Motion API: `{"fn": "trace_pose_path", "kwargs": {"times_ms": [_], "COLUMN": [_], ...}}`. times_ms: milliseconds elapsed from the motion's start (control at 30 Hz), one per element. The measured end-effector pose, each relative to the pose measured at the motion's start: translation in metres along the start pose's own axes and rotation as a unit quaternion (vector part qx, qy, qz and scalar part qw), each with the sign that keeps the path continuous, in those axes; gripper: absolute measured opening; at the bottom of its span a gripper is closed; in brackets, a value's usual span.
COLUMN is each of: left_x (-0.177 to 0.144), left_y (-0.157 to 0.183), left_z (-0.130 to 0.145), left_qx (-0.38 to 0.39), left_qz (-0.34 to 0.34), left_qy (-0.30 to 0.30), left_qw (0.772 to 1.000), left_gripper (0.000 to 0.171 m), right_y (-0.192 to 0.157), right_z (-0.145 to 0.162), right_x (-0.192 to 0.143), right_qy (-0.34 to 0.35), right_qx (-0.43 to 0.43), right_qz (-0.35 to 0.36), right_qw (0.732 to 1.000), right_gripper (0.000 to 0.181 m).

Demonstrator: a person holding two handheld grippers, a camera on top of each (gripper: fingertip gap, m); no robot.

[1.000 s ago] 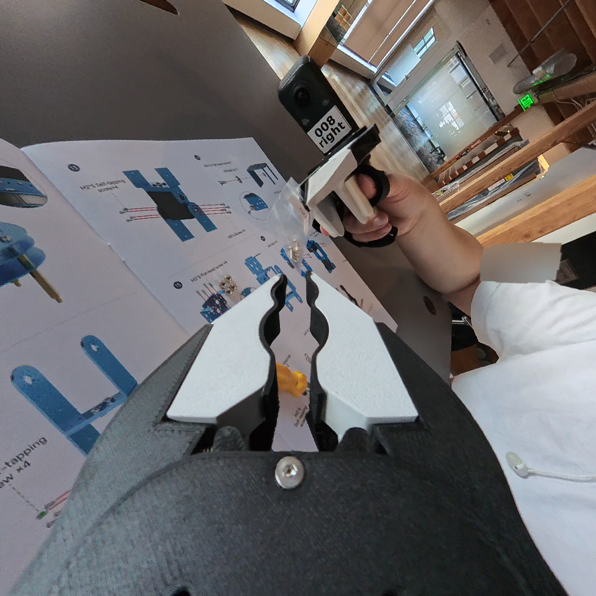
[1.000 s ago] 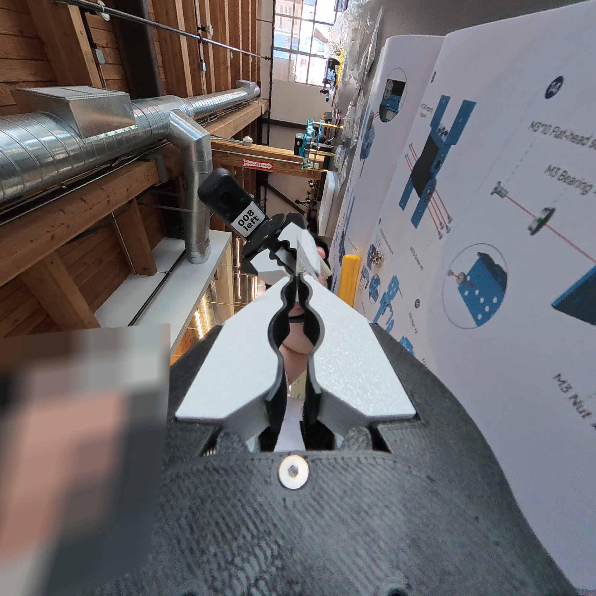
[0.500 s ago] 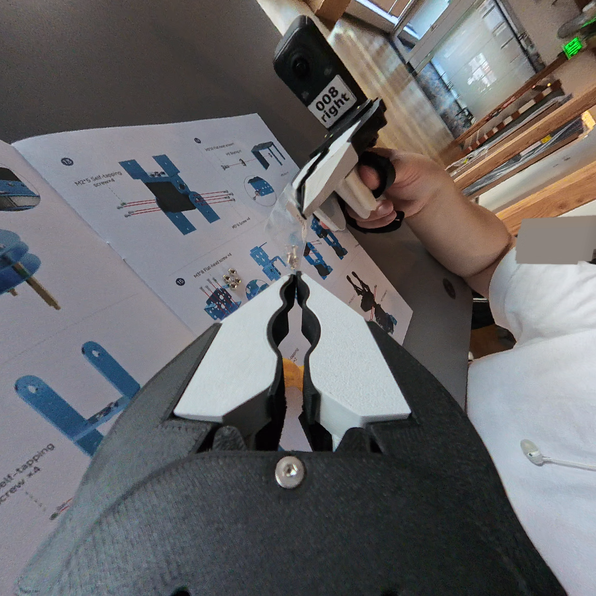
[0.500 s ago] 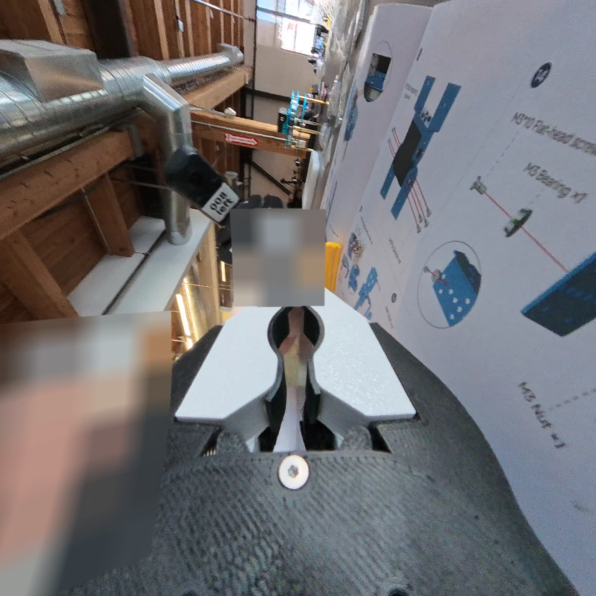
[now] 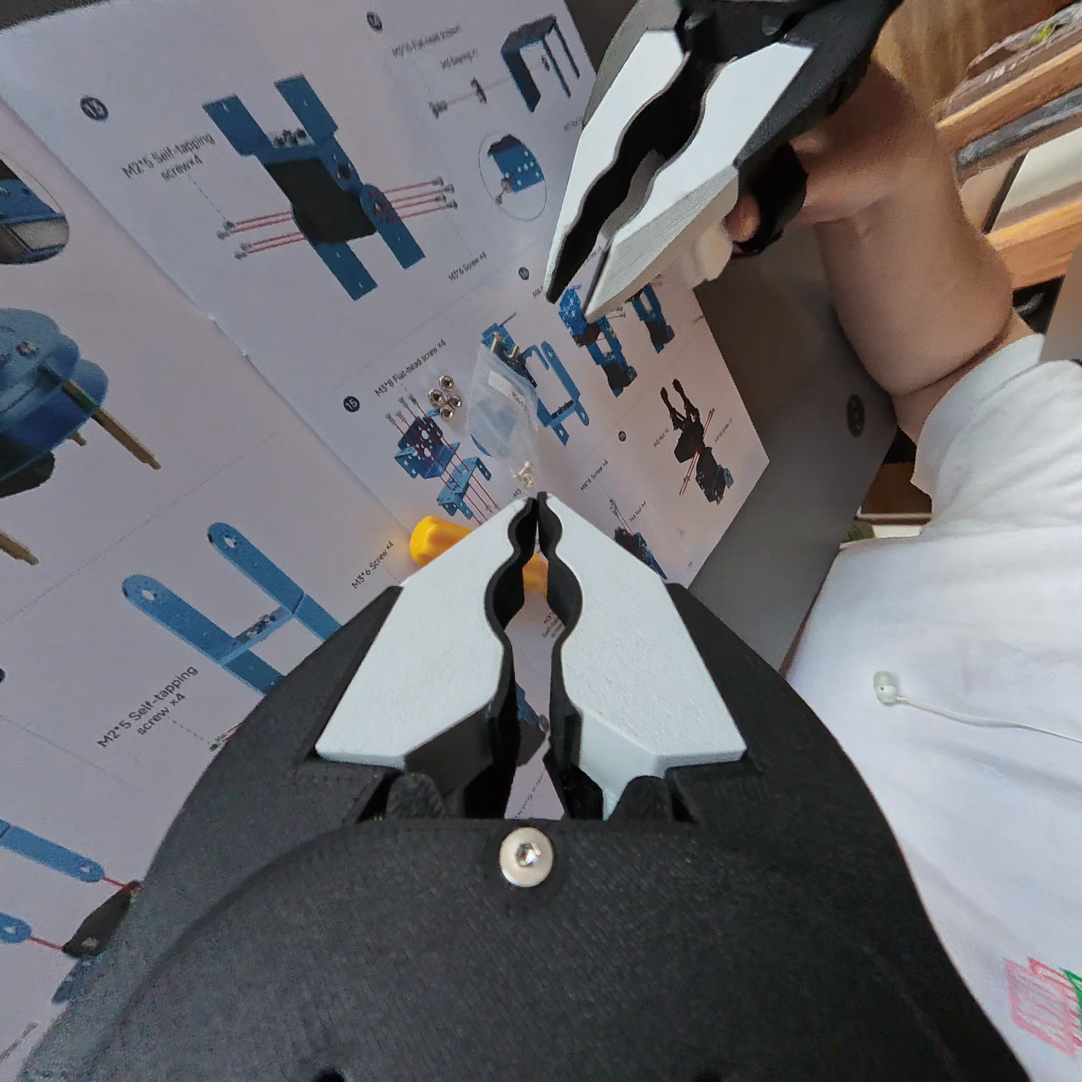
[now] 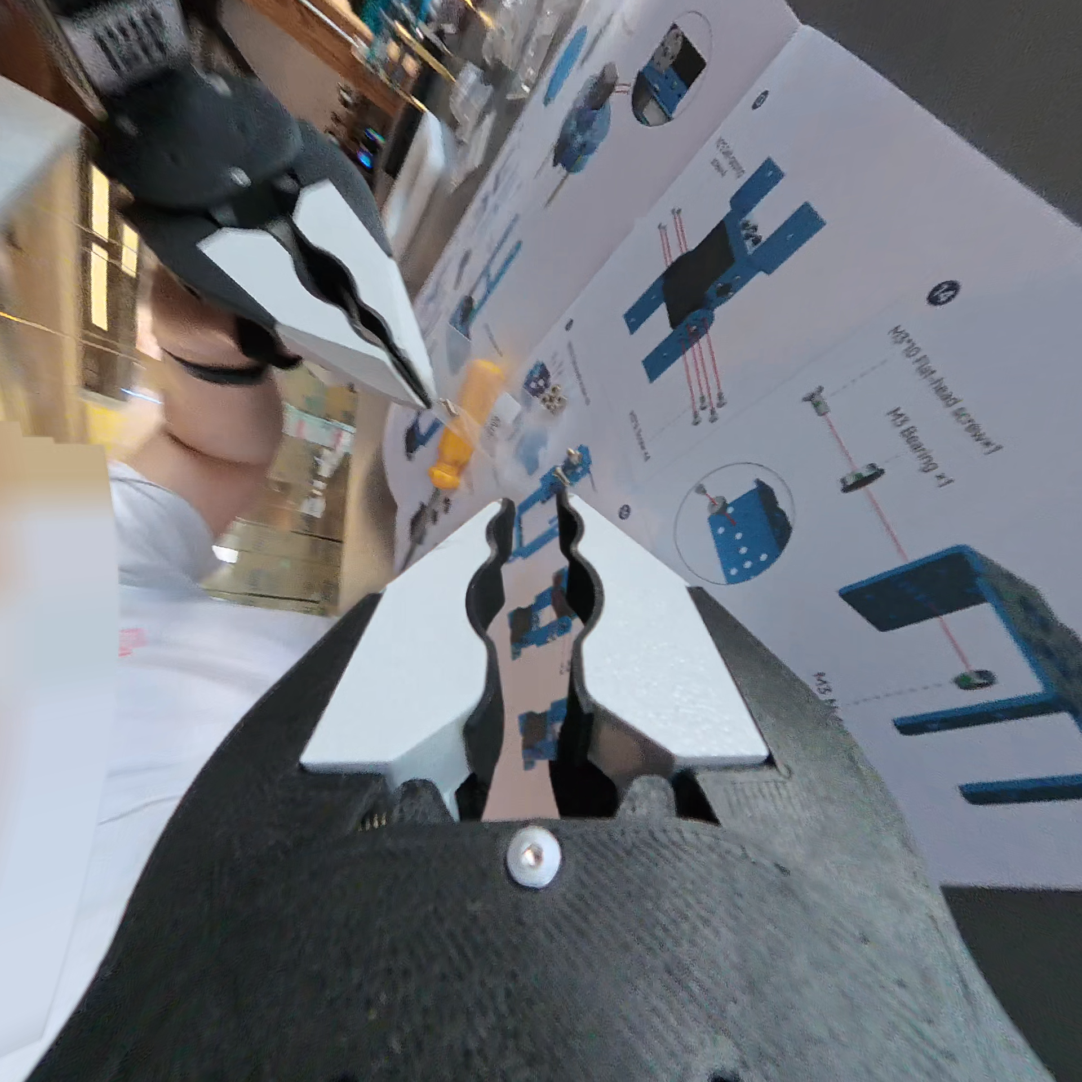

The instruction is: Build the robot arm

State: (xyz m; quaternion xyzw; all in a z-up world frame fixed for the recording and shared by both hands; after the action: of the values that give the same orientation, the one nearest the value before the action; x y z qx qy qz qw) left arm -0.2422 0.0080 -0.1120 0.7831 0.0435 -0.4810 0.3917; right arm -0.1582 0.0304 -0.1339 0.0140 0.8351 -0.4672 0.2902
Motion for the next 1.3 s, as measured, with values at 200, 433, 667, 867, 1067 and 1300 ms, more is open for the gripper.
{"fn": "trace_pose_path", "kwargs": {"times_ms": [200, 433, 667, 867, 1067, 1300], "left_x": [-0.009, -0.009, -0.009, -0.008, -0.015, -0.032], "left_y": [-0.001, 0.002, 0.011, 0.006, 0.006, 0.01], "left_z": [-0.009, -0.017, -0.027, -0.029, -0.03, -0.027], "left_qx": [-0.006, 0.035, 0.049, 0.047, 0.051, 0.03], "left_qz": [-0.051, -0.176, -0.213, -0.205, -0.207, -0.169], "left_qy": [-0.084, -0.213, -0.275, -0.265, -0.247, -0.172], "left_qw": [0.995, 0.96, 0.936, 0.941, 0.945, 0.97], "left_gripper": [0.0, 0.0, 0.0, 0.0, 0.0, 0.0], "right_y": [0.01, 0.005, 0.005, 0.006, 0.005, 0.004], "right_z": [-0.002, 0.004, 0.006, 0.004, 0.004, 0.004], "right_x": [-0.001, 0.003, 0.004, 0.002, 0.002, 0.002], "right_qy": [-0.01, -0.028, -0.034, -0.025, -0.026, -0.029], "right_qx": [-0.1, -0.175, -0.206, -0.186, -0.184, -0.192], "right_qz": [0.121, 0.15, 0.172, 0.154, 0.15, 0.149], "right_qw": [0.988, 0.973, 0.963, 0.97, 0.971, 0.97], "right_gripper": [0.013, 0.016, 0.013, 0.013, 0.013, 0.013]}}
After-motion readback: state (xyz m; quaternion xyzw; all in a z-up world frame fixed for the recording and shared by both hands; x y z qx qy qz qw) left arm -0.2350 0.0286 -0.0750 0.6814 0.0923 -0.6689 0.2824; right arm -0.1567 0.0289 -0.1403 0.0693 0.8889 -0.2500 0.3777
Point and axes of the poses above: each gripper's, where its closed fingertips meet, x out along the fingers, z out of its underside, y = z × x across the jaws, the point moved 1 cm from there along -x, back along the fingers, and after that the axes turned 14 degrees about -y, right-handed, at the moved point
